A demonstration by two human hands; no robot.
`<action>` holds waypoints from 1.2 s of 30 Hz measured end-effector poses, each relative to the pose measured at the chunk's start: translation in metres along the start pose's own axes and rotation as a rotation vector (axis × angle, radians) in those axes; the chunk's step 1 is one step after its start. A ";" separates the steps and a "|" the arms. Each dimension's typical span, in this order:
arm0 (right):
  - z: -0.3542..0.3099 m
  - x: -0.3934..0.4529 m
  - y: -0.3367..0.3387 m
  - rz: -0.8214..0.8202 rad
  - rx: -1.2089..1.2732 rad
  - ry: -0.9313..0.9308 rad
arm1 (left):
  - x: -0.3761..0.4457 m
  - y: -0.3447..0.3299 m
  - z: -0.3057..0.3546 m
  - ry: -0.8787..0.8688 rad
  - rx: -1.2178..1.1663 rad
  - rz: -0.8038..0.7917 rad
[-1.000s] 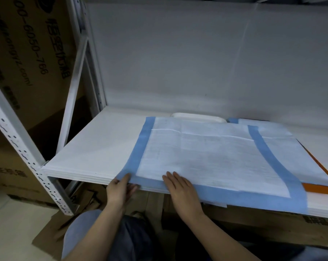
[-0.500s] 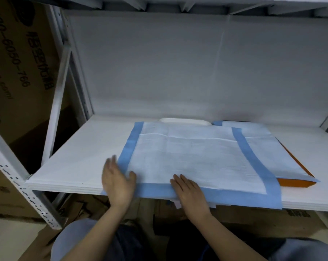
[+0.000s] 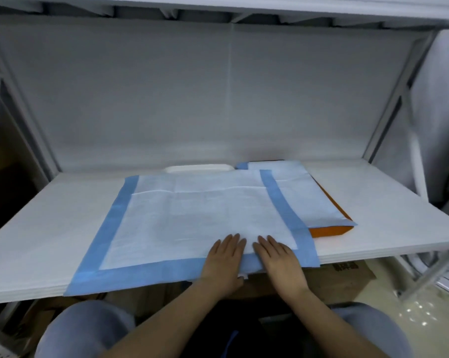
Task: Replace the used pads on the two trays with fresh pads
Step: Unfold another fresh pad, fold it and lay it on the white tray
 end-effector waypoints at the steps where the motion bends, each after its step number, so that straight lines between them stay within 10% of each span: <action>1: 0.009 -0.001 0.004 0.010 -0.014 -0.008 | 0.009 0.001 0.008 0.002 -0.005 0.022; 16: 0.086 -0.008 0.055 0.242 0.056 -0.089 | 0.086 0.013 0.079 -0.007 -0.215 0.257; 22: 0.093 -0.009 0.058 0.462 0.999 -0.969 | 0.079 0.017 0.071 0.116 -0.478 0.224; 27: 0.059 0.026 0.051 0.394 1.757 -0.951 | 0.077 0.012 0.070 0.162 -0.597 0.244; 36: 0.031 0.058 0.048 0.428 1.762 -1.161 | 0.064 0.032 0.056 0.087 -0.950 0.052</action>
Point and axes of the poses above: each hand's wrist, its own x-axis towards the middle knuckle, its own y-axis out of the back of the hand, z = x × y, the point moved 3 cm from there along x, towards the middle knuckle, and after that the axes turned 10 degrees about x, right-handed, at the moved point
